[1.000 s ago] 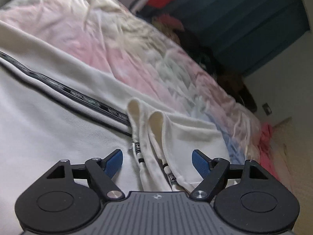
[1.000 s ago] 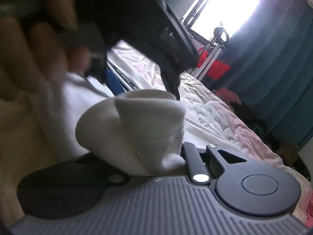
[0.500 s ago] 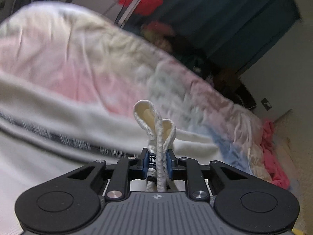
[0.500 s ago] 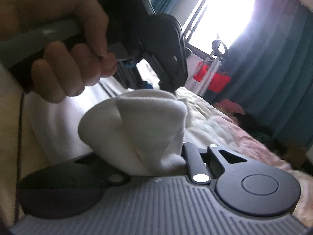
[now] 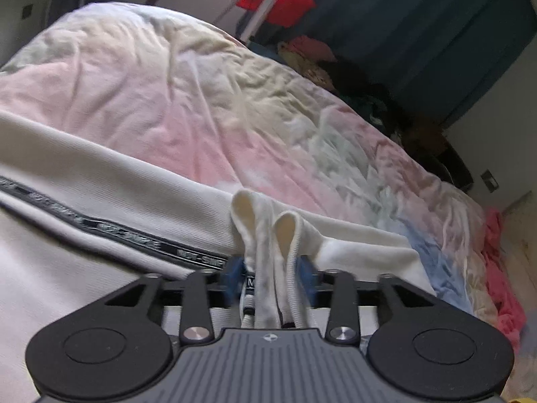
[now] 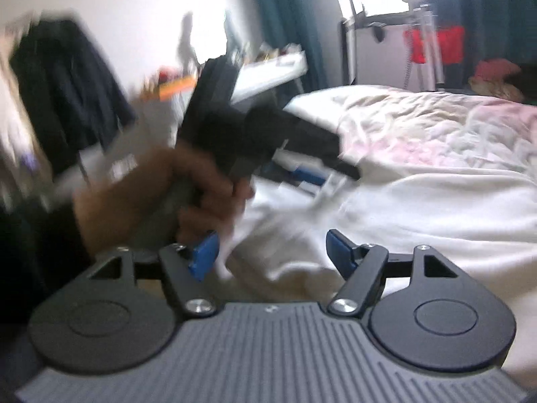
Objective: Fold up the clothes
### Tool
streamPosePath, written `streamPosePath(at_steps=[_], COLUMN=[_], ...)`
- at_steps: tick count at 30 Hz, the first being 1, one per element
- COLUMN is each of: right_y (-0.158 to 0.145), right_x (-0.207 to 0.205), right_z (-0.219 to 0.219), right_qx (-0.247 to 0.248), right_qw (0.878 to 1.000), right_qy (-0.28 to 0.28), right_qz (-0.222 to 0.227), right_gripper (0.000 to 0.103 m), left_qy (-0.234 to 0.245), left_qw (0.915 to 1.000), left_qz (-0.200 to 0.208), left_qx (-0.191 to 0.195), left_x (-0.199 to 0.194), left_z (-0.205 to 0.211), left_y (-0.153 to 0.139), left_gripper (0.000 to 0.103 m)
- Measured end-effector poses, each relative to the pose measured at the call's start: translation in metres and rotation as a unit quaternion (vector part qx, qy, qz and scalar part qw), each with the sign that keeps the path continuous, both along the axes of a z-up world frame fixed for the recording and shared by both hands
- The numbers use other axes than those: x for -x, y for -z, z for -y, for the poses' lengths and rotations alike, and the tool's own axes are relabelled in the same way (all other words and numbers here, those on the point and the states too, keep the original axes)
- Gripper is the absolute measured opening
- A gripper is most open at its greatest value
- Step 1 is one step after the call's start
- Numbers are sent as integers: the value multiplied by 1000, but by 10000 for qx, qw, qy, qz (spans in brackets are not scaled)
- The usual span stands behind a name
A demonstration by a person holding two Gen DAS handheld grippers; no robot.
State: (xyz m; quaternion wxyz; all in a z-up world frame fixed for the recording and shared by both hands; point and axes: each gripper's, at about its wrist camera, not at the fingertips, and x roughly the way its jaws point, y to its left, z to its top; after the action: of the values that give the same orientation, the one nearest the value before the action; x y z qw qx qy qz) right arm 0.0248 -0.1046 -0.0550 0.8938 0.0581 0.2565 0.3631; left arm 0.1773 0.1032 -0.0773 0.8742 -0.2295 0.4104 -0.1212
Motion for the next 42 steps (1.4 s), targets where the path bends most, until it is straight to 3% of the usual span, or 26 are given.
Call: streamPosePath(at_steps=[5,9,11,19,21,22,23,26,30,33,38,42], right_y=[-14,4,14,54,57,57,57,56,57,58,59,58], right_x=[7,-5,-5,-27,-29,-29,-29,-29,-30,-32,-33,-32], right_z=[47,66,75,84,83,82,82,82,82,79,79,80], right_qx=[-252,27,154,559,636,678,703,711,742,834,825,816], right_qw=[9941,9810,9747,9567,9563,9564,9564,9568,9577,9568,9564,9563], right_qy=[1048,1938,2211,2707,2699,2690,2687,2667,2622,2627,2643,2645], right_qz=[144,-56,-290,-911,-929,-916,-903,-912,-928,-926,-930,-938], right_gripper=[66,31,24,21,21,21,21,21,20,20,20,20], left_qy=[-55,101,314,312,295,287,284,271,50,33,-236,-716], left_qw=[9993,9989,9992,9995,9996,9996,9996,9996,9998,9989,9985,9973], left_qz=[-133,-143,-47,-50,-17,0,2,13,-88,-116,-24,-96], left_qx=[344,436,235,33,-16,-41,-28,-45,-194,-459,-489,-126], left_x=[30,72,90,122,123,124,124,128,142,143,154,172], left_z=[-6,1,8,15,17,18,19,20,21,27,16,-20], left_y=[-2,-8,-16,-12,-11,-11,-10,-13,-13,-9,-23,-40], left_gripper=[69,68,67,67,61,42,31,24,24,26,55,67])
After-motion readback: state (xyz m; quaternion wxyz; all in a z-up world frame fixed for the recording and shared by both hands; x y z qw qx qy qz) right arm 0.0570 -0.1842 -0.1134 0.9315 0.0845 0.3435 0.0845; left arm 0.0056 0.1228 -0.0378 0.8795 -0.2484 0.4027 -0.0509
